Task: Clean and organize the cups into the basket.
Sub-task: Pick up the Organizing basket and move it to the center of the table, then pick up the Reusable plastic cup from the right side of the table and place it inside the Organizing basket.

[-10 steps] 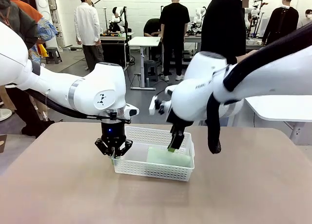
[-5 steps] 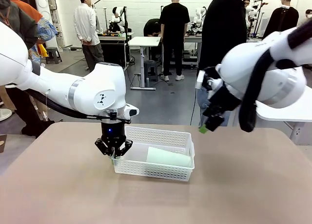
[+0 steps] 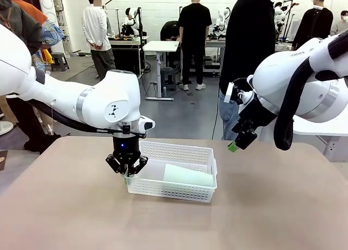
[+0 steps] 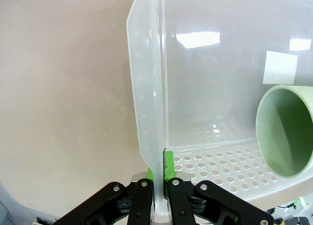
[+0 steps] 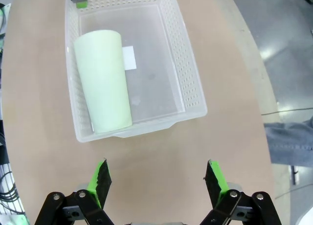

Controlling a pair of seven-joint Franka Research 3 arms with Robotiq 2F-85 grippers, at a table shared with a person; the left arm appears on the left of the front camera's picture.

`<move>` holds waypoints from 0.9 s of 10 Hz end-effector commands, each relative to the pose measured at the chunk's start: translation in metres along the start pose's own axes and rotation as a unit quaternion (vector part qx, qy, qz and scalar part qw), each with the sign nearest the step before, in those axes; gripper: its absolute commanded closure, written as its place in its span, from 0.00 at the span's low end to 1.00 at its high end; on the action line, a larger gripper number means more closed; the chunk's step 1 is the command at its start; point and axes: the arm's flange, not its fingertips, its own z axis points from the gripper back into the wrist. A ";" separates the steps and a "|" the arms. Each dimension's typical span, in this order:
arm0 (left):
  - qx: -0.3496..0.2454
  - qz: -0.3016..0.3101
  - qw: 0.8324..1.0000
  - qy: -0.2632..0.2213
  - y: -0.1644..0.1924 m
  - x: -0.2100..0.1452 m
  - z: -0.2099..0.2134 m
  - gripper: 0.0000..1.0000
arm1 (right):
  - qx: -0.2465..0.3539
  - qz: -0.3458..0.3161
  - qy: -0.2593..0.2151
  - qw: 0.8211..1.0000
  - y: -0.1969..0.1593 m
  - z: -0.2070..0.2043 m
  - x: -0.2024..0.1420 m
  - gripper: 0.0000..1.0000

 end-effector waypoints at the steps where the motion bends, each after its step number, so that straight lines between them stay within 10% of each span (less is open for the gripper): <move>1: 0.001 -0.002 1.000 0.000 0.000 -0.001 0.000 1.00 | -0.001 -0.010 -0.009 1.000 -0.001 -0.002 -0.001 0.00; 3: 0.001 -0.002 1.000 0.000 0.000 -0.001 0.000 1.00 | 0.000 0.001 -0.001 1.000 0.000 0.000 0.001 0.00; 5: 0.001 -0.002 1.000 0.000 0.000 -0.001 0.000 1.00 | 0.176 -0.010 -0.157 0.972 -0.019 0.046 -0.031 0.00; 9: 0.001 -0.002 1.000 0.000 0.000 -0.001 0.000 1.00 | 0.228 0.028 -0.396 0.889 -0.078 0.113 -0.111 0.00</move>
